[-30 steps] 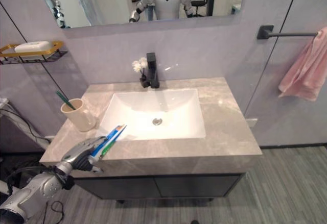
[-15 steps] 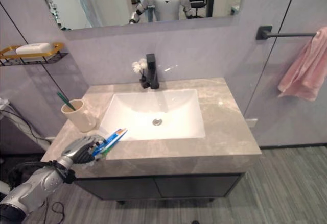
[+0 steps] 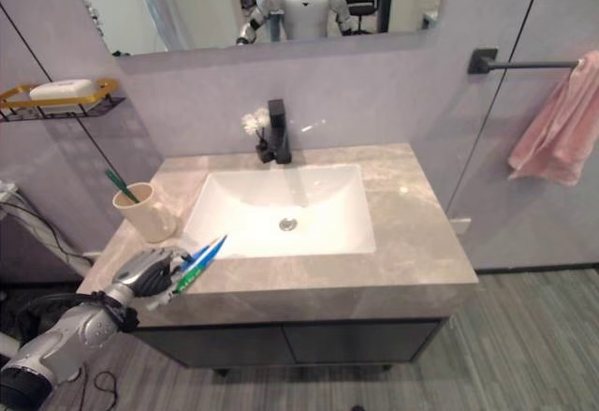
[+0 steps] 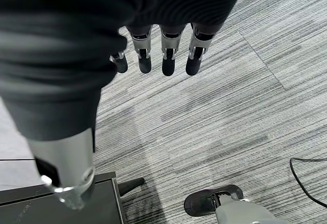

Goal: Put brush and paste in cup on sink, flatten towel.

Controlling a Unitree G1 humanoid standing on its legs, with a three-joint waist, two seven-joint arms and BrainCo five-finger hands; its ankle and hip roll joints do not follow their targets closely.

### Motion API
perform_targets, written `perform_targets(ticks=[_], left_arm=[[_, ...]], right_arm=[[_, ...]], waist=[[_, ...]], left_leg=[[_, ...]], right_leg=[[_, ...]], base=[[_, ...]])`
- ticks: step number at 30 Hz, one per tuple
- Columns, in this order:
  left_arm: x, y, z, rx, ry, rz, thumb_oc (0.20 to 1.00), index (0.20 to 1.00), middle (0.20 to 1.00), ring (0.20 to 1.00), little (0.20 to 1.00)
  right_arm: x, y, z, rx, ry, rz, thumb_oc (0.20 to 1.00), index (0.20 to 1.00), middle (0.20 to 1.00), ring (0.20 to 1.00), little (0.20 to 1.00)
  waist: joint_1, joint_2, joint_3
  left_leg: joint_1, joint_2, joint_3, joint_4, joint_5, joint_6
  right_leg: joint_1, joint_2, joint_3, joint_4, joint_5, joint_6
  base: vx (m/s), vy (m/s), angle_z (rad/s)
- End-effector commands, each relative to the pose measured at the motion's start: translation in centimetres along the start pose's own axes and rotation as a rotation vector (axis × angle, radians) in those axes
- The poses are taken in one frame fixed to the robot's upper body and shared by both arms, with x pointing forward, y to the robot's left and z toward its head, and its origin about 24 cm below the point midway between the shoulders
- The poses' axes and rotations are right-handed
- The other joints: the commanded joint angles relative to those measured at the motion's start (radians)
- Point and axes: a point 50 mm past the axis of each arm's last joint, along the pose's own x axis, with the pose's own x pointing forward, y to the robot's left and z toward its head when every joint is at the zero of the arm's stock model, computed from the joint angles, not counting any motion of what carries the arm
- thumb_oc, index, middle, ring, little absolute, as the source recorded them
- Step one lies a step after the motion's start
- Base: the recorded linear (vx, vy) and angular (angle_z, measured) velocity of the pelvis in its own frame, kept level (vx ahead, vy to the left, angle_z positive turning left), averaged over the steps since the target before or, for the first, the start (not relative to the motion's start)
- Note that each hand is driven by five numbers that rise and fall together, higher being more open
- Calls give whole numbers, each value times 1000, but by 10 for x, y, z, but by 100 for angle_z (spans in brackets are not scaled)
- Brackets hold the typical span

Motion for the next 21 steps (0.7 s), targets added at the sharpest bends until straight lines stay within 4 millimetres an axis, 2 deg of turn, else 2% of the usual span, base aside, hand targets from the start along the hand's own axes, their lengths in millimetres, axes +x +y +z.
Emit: perform_targets(ticks=[1,2,5,7,9,15,17,21], left_arm=[[-9,-20,-8,57,35,-108,824,824,824,824,824],[-9,-19,-12,31,93,-59,1000,1000,1000,1000,1000],[-11,-12,-14,-2,126,-2,1000,1000,1000,1000,1000],[-16,1,-18,-73,184,101,1000,1000,1000,1000,1000],[-19,7,-21,-144,221,162,1000,1000,1000,1000,1000],[-21,28,-15,-304,231,297,1000,1000,1000,1000,1000],[-22,30,-14,-324,230,303,1000,1000,1000,1000,1000],[-18,23,-7,-365,205,249,1000,1000,1000,1000,1000]], right_arm=[[1,10,11,-24,-12,-6,1000,1000,1000,1000,1000],[1,12,12,-20,-13,-5,1000,1000,1000,1000,1000],[0,14,10,-14,-7,-2,1000,1000,1000,1000,1000],[0,15,6,-14,9,2,1000,1000,1000,1000,1000],[0,15,4,-23,19,11,1000,1000,1000,1000,1000],[0,18,4,-65,27,38,1000,1000,1000,1000,1000],[0,20,4,-73,28,46,1000,1000,1000,1000,1000],[0,20,6,-92,17,57,1000,1000,1000,1000,1000]], waist=[[-13,-43,13],[-11,-42,12],[-6,-42,13],[-5,-42,18],[-4,-40,21],[-8,-22,39],[-9,-18,42],[-15,13,59]], left_leg=[[-8,22,-39,10,24,-8],[-4,23,-41,10,23,-7],[-2,23,-42,10,23,-7],[-1,25,-43,10,25,-8],[-1,26,-43,10,26,-8],[-12,27,-48,10,33,-11],[-15,28,-48,10,36,-12],[-36,30,-51,10,52,-20]], right_leg=[[76,-79,32,8,-39,94],[81,-76,31,8,-42,91],[83,-75,30,8,-44,89],[86,-75,31,8,-45,87],[85,-75,31,8,-46,85],[77,-72,35,8,-46,79],[74,-71,35,8,-45,77],[62,-67,33,8,-49,71]], base=[[0,0,0],[0,0,0],[0,0,0],[0,0,0],[0,0,0],[0,-11,0],[2,-21,0],[6,-48,1]])
